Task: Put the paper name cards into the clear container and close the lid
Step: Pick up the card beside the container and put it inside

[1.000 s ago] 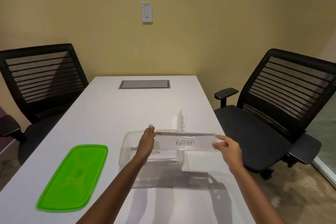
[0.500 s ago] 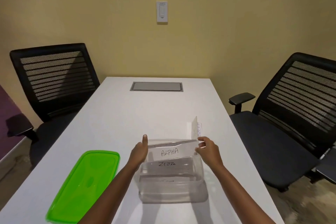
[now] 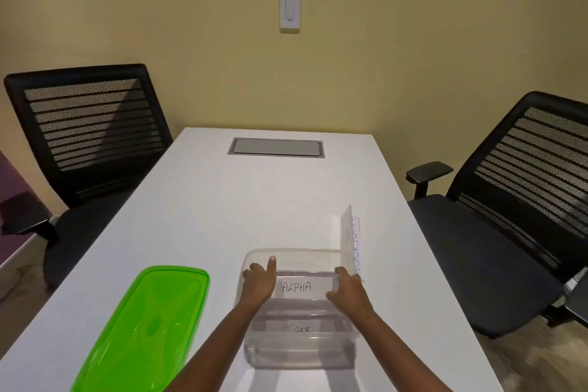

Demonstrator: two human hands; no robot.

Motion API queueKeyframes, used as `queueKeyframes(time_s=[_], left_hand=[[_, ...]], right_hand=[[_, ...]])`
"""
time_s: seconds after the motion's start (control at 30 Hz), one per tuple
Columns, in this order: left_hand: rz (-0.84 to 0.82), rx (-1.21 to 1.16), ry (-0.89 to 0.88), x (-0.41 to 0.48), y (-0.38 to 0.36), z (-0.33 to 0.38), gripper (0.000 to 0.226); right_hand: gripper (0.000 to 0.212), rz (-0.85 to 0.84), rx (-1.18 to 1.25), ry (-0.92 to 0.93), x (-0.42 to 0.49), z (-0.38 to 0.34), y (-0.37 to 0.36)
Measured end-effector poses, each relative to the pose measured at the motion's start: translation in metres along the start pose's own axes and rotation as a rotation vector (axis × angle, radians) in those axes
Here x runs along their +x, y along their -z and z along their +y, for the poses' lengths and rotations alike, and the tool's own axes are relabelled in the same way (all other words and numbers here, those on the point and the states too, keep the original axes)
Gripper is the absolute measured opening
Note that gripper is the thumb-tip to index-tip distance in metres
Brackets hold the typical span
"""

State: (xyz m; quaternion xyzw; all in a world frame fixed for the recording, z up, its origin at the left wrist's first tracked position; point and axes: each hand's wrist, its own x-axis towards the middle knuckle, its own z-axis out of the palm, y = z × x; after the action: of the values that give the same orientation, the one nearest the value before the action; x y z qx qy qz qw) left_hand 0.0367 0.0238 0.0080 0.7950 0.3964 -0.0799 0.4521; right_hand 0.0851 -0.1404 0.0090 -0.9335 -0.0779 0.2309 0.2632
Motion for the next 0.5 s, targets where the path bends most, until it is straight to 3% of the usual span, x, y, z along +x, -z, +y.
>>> queueKeyframes(time_s=[0.5], left_hand=[[0.052,-0.038,0.002,-0.001,-0.011,-0.01,0.042]], right_hand=[[0.052,-0.026,-0.085,-0.008,0.011,0.008,-0.016]])
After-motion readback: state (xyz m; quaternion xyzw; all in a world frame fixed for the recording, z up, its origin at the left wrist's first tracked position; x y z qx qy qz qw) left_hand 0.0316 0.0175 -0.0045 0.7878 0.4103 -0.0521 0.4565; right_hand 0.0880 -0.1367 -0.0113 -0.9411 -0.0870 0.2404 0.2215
